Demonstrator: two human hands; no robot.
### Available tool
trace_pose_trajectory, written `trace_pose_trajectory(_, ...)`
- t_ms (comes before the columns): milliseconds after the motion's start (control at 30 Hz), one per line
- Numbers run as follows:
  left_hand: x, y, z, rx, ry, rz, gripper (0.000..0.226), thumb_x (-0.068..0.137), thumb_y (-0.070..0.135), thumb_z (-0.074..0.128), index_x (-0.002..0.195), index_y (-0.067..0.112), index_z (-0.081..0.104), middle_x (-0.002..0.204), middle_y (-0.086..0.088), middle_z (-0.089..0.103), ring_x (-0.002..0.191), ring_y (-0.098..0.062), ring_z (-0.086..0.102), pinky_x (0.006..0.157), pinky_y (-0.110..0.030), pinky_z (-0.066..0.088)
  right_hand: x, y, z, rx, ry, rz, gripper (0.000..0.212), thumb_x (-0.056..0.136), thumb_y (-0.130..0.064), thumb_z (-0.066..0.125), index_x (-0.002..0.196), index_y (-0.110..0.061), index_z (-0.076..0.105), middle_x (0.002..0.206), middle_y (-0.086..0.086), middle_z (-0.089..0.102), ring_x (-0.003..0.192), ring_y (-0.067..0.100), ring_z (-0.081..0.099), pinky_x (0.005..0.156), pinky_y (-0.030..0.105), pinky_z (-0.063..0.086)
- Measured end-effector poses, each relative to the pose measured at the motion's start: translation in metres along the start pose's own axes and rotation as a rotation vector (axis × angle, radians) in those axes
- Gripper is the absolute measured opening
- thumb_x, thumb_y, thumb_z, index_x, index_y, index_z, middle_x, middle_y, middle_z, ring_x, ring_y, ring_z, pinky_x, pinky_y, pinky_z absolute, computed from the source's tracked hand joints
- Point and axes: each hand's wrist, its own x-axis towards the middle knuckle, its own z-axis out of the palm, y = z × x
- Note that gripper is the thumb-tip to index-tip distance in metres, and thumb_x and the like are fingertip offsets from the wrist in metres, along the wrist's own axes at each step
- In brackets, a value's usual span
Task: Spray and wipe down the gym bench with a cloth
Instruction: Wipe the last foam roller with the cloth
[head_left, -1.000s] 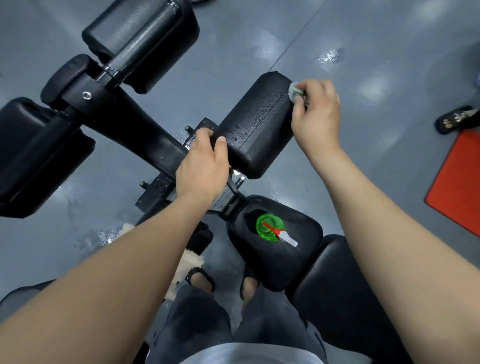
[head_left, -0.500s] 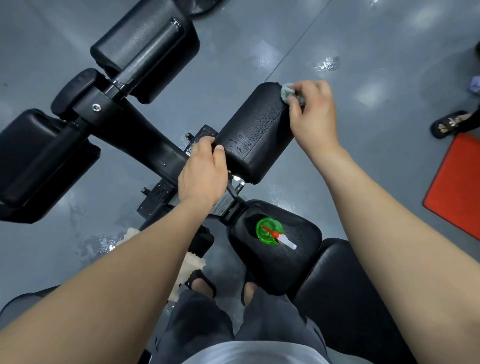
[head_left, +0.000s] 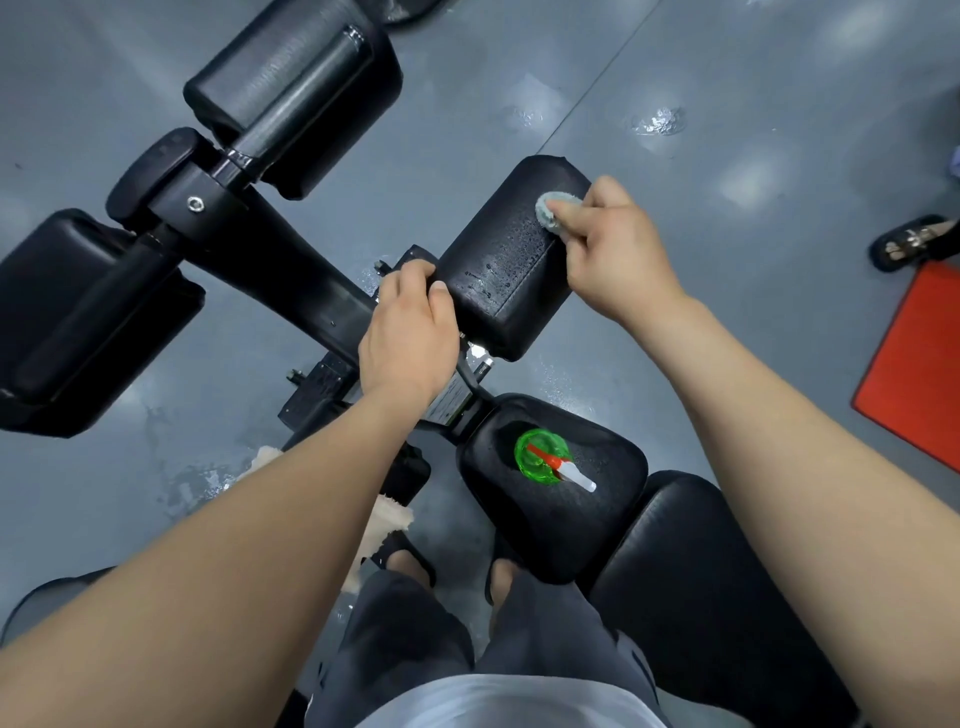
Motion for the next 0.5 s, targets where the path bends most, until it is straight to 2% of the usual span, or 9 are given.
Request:
trace_pose_trajectory(133, 0.001, -0.001, 0.001, 0.000, 0.012, -0.008, 0.040, 0.107, 0.041, 0.028, 0.141, 0.029, 0.045, 0.145, 0.004, 0.051, 0.121, -0.021, 0.055, 0.090, -0.036, 0.037, -0.014, -0.012, 0.007, 0.032, 0.003, -0.030, 0.036, 0.093, -0.005, 0.050, 0.118, -0.014, 0.074, 0.090, 0.002, 0.040, 0.085, 0.032, 0.048, 0.076, 0.026, 0.034)
trace_pose_trajectory(233, 0.000, -0.001, 0.001, 0.009, 0.004, -0.001, 0.047, 0.108, 0.042, 0.024, 0.149, 0.028, 0.041, 0.152, 0.005, 0.046, 0.132, -0.020, 0.050, 0.102, -0.041, 0.039, -0.025, -0.023, 0.011, 0.050, 0.016, -0.067, 0.037, 0.089, 0.002, 0.052, 0.114, -0.013, 0.076, 0.088, 0.001, 0.040, 0.083, 0.028, 0.044, 0.075, 0.025, 0.032)
trace_pose_trajectory(400, 0.002, -0.002, 0.003, 0.035, -0.008, 0.013, 0.051, 0.108, 0.043, 0.020, 0.153, 0.028, 0.039, 0.154, 0.005, 0.046, 0.139, -0.020, 0.045, 0.110, -0.044, 0.037, -0.040, -0.038, 0.014, 0.046, -0.007, -0.159, 0.042, 0.084, 0.004, 0.048, 0.111, -0.013, 0.075, 0.085, 0.004, 0.043, 0.080, 0.027, 0.043, 0.067, 0.034, 0.044)
trace_pose_trajectory(500, 0.002, -0.002, 0.003, 0.048, -0.020, 0.007, 0.053, 0.108, 0.044, 0.020, 0.156, 0.027, 0.036, 0.158, 0.005, 0.043, 0.142, -0.020, 0.042, 0.111, -0.043, 0.035, -0.049, -0.044, 0.015, 0.052, -0.014, -0.203, 0.044, 0.082, 0.008, 0.050, 0.113, -0.012, 0.074, 0.084, 0.008, 0.046, 0.077, 0.027, 0.043, 0.065, 0.036, 0.046)
